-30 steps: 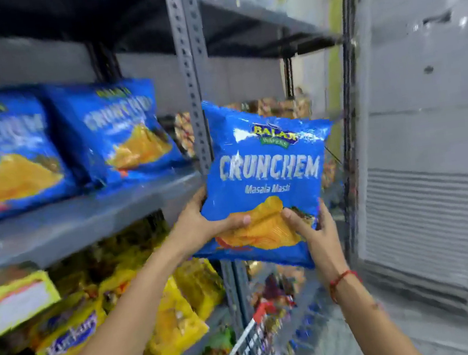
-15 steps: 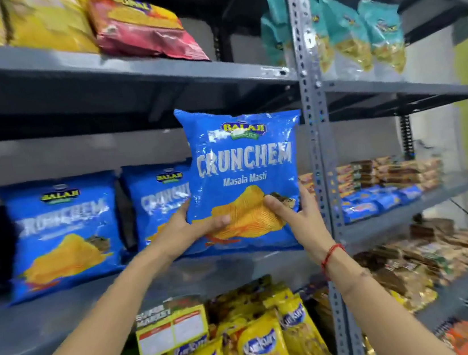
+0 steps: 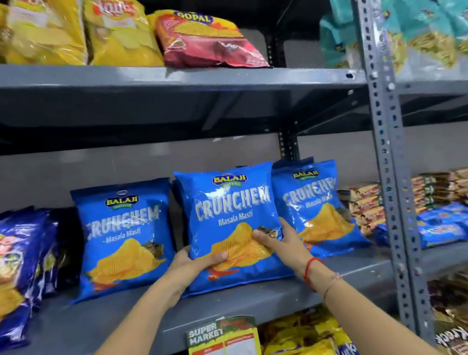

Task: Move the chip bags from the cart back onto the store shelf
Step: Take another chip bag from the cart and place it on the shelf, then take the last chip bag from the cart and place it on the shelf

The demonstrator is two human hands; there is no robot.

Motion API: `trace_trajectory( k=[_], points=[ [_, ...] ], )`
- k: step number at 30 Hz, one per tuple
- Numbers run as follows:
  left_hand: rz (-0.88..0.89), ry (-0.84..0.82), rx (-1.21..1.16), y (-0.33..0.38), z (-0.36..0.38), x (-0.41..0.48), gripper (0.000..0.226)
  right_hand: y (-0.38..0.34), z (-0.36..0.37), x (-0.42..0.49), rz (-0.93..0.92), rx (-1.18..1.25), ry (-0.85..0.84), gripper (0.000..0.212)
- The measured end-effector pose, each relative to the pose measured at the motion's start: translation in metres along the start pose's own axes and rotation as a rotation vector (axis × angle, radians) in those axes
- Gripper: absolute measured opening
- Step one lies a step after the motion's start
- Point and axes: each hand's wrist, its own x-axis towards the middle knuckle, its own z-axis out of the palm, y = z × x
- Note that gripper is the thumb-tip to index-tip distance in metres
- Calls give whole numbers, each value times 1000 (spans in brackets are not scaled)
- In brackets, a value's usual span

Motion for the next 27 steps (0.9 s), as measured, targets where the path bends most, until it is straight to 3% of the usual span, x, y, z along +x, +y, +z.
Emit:
trace_trajectory(
  k=[3,7,9,11,13,16,19,21,24,27],
  points=[
    [-15,-10,-14,-8,4,5,99,32,-2,22,3,-3,6,112],
    [-8,-25,-13,-13,6,10,79,48,-1,39,30,-33,10,109],
    [-10,-28,6,-16,3,15,89,36,2,30,40,-65,22,106],
    [-26,1,54,-15,3,16,104,19,4,17,28,-93,46,89],
    [15,99,112,-12,6,12,108,9,1,8,-11,-108,66,67],
    [208,366,136,-3,12,-3,113,-5,-6,-11,-112,-183,182,62],
    [480,539,170,1,32,-31,82,-12,-23,-40,-210,-176,311,51],
    [643,563,132,1,58,-53,58,-12,-39,-67,-250,-170,384,38],
    [766,432,69,-9,108,-85,35,4,-66,-111,-253,-208,488,25],
    [708,235,-2,-37,159,-106,23,37,-98,-157,-174,-252,565,25]
  ],
)
